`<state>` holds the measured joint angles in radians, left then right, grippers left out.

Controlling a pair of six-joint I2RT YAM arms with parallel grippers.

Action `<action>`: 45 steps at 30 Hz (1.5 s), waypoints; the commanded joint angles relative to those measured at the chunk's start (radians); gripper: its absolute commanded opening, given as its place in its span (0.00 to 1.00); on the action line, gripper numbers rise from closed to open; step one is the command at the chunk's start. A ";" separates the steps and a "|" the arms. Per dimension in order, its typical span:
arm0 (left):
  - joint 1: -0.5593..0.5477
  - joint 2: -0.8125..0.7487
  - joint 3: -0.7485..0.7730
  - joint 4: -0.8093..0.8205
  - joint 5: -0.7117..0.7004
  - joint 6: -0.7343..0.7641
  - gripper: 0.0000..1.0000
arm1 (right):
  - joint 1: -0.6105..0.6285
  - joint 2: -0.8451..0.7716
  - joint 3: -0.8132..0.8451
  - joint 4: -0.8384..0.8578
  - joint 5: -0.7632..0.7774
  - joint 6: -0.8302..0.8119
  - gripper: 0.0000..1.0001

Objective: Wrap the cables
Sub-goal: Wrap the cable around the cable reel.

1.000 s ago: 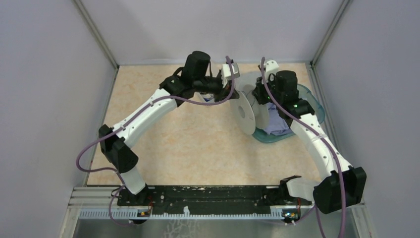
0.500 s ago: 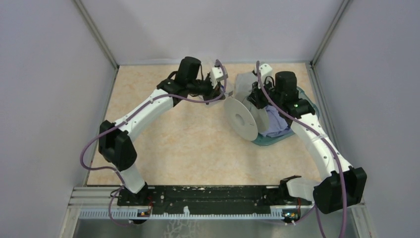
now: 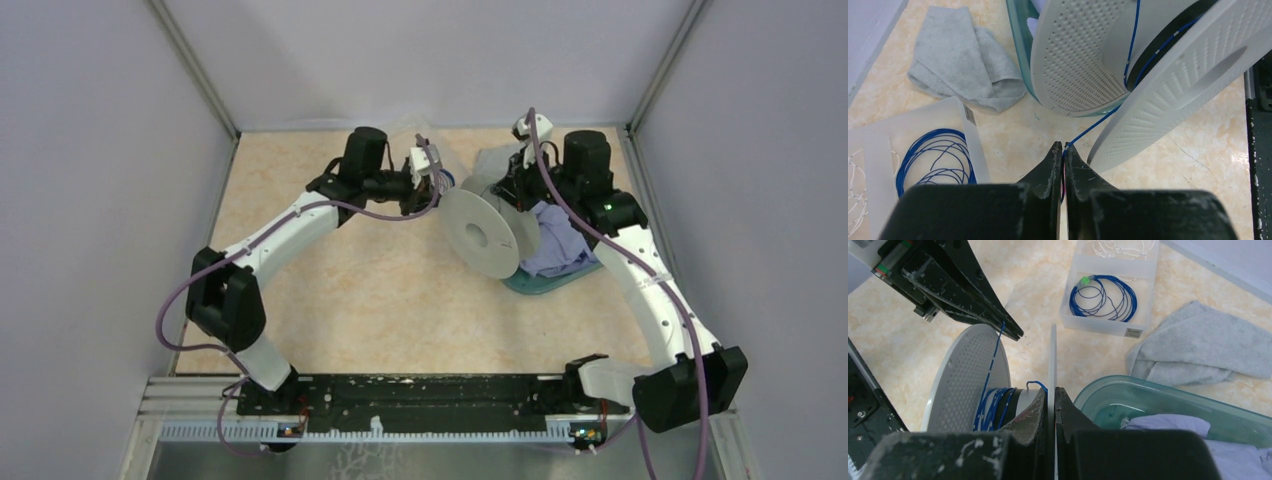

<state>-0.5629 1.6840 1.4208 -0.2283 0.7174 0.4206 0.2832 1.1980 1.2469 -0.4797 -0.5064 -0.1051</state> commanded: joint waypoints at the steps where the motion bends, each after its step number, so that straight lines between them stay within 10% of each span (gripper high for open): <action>1: 0.020 -0.066 -0.074 0.139 0.081 -0.013 0.10 | 0.009 -0.052 0.091 0.042 -0.084 0.041 0.00; 17: 0.066 -0.086 -0.228 0.282 0.274 -0.113 0.26 | 0.010 -0.021 0.227 -0.008 -0.121 0.080 0.00; 33: 0.175 -0.207 -0.325 0.142 0.331 0.120 0.66 | 0.010 -0.013 0.220 -0.051 -0.126 0.042 0.00; 45: 0.202 -0.317 -0.335 0.080 0.372 0.177 0.70 | 0.009 -0.001 0.237 -0.014 -0.022 0.095 0.00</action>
<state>-0.3626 1.3987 1.0946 -0.1684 1.0317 0.6117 0.2852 1.2007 1.4094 -0.5991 -0.5465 -0.0635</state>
